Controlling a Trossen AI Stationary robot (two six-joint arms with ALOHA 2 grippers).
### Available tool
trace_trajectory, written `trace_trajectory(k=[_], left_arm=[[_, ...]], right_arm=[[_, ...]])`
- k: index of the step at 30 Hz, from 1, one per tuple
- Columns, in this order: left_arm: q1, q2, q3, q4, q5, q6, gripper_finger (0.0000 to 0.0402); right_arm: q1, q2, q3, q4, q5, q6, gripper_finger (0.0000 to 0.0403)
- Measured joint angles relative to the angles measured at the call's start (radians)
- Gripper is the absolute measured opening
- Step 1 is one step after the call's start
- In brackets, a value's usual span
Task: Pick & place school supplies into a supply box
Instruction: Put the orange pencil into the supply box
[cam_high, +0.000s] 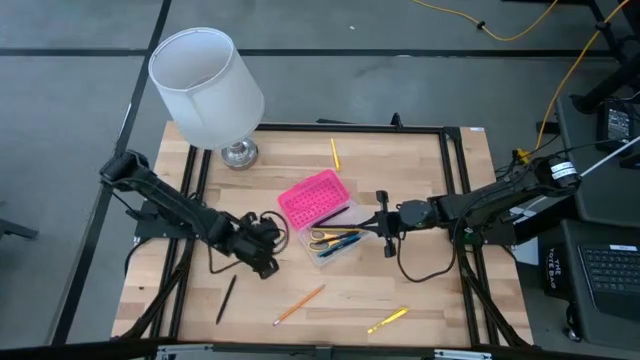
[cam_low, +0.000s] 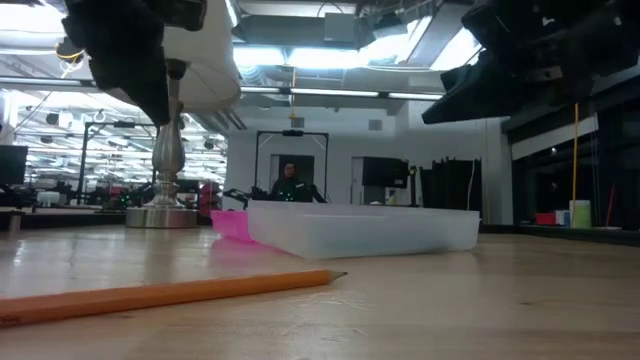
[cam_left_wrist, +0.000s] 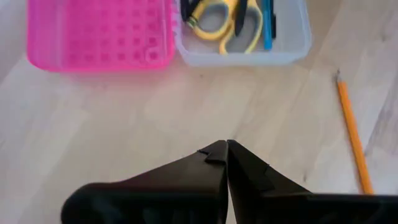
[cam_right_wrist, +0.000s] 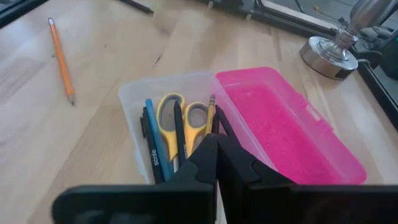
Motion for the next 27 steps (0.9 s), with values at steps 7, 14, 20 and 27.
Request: trace_trajectory(k=[7, 14, 20, 27], left_arm=[[-0.01, 0.188, 0.205, -0.019, 0.063, 0.057, 0.0003], [-0.052, 0.373, 0.418, -0.147, 0.078, 0.022, 0.0001], [-0.09, 0.49, 0.533, -0.172, 0.07, -0.004, 0.0003], [-0.116, 0.586, 0.626, -0.176, 0.098, -0.113, 0.0003]], right_arm=[[0.0, 0.0, -0.002, 0.009, 0.0, -0.013, 0.0019], [0.0, 0.0, -0.002, 0.018, 0.013, -0.046, 0.0005], [0.0, 0.0, -0.002, 0.059, 0.013, -0.058, 0.0021], [0.0, 0.0, -0.002, 0.067, 0.013, -0.057, 0.0007]])
